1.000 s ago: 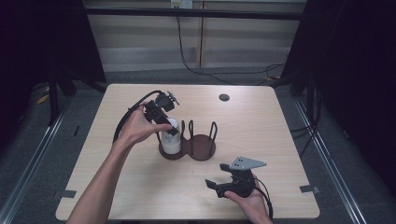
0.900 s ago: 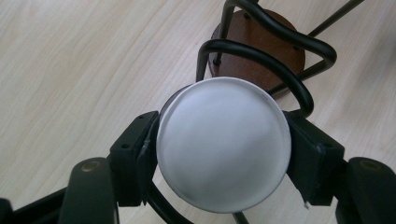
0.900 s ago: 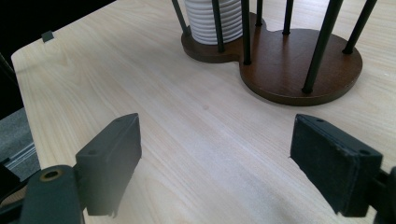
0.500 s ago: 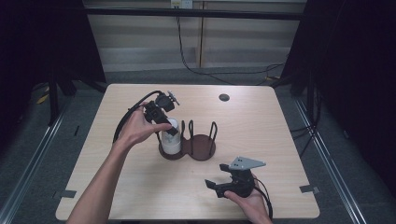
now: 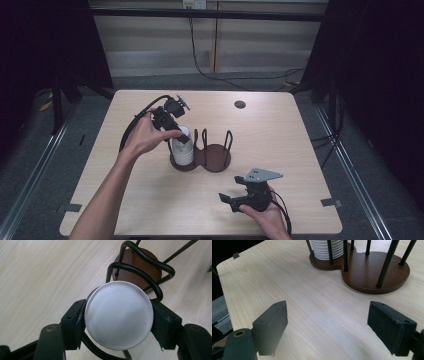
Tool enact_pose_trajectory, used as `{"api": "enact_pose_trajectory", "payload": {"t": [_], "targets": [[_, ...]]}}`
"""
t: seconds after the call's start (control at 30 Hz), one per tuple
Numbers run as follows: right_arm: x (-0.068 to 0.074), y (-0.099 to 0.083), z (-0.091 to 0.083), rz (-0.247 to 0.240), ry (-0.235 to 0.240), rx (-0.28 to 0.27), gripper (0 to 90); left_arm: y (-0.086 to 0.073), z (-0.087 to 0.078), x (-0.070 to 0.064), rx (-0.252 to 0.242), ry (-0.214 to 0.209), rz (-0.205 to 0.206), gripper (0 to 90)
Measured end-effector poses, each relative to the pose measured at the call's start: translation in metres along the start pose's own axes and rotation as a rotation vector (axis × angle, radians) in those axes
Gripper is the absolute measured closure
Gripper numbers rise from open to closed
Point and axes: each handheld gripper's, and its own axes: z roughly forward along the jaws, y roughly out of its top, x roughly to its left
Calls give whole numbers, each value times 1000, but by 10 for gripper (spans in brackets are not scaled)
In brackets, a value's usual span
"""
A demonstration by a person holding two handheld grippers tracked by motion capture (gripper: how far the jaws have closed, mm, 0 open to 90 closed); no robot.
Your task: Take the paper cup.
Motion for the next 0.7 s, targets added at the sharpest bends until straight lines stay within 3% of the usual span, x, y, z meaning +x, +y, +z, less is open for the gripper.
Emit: {"api": "enact_pose_trajectory", "payload": {"t": [0.47,0.7], "targets": [[0,0,0,1,2,8,159,6,-2,-4,3,-8,-2,356],[0,0,1,1,3,11,159,5,-7,-4,-26,-15,-7,357]]}}
